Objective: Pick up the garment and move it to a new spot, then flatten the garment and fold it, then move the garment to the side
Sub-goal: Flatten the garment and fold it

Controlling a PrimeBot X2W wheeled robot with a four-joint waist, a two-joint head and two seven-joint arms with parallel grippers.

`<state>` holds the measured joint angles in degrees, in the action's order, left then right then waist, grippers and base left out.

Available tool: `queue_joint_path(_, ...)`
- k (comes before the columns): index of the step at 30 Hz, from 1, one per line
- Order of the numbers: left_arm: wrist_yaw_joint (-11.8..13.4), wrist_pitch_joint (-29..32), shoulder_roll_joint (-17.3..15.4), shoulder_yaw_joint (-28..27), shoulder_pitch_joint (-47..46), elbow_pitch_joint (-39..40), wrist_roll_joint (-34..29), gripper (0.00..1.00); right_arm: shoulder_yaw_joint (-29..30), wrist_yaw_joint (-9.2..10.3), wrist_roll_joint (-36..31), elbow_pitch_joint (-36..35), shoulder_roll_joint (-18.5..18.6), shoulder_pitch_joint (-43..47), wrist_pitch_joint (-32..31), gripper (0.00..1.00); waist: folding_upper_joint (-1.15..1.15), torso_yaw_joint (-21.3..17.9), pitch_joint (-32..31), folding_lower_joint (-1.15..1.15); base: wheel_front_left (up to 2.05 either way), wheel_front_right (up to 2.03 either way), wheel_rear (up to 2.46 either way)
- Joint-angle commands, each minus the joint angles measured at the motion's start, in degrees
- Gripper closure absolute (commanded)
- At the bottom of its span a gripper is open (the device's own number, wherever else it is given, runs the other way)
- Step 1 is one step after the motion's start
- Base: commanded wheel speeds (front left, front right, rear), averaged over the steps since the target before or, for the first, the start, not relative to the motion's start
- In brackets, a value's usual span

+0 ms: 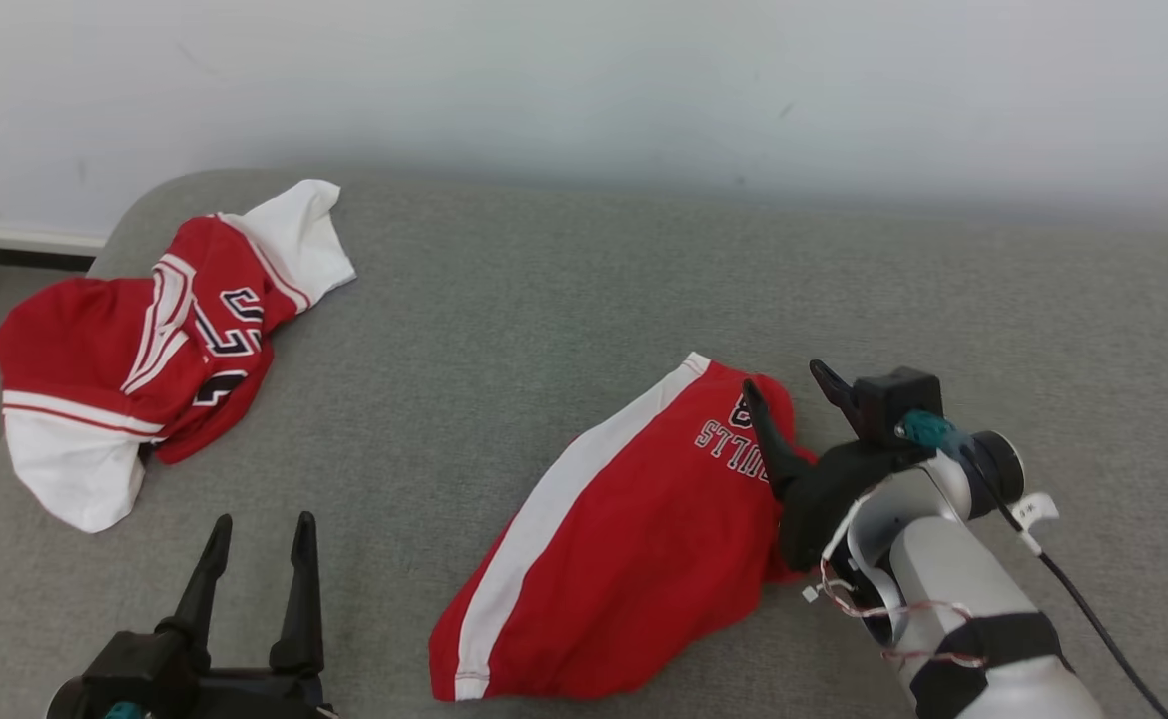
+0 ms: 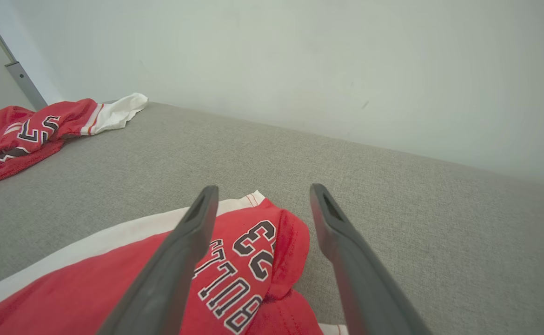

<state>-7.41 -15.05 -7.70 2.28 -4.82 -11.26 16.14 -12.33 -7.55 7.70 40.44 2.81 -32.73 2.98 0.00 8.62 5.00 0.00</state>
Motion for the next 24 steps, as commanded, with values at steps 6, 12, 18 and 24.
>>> queue_joint_path(6,-0.07,-0.19,0.53,1.93,-1.89,-0.59,0.56,0.0,-0.16,0.13,0.37,13.03,0.14,-7.06,-1.58,0.0,0.0,3.51,2.14,0.0,0.0,0.0,0.0)
queue_joint_path(12,-0.04,-0.19,0.59,3.52,-3.09,-1.05,1.53,0.0,0.57,0.13,0.7,22.94,0.11,-10.83,-0.94,0.0,0.0,5.35,3.28,0.0,0.0,0.0,0.0)
queue_joint_path(18,-0.05,-0.19,0.32,3.93,-2.9,-1.48,1.96,0.0,-1.92,0.13,3.69,26.28,0.14,-12.26,2.33,1.0,0.0,5.47,3.22,0.0,0.0,0.0,0.0)
queue_joint_path(24,-0.05,-0.19,0.12,3.69,-1.11,-1.86,1.87,0.0,-3.72,0.13,4.08,24.67,0.11,-11.31,10.78,1.0,0.0,3.48,1.36,0.0,0.0,0.0,0.0)
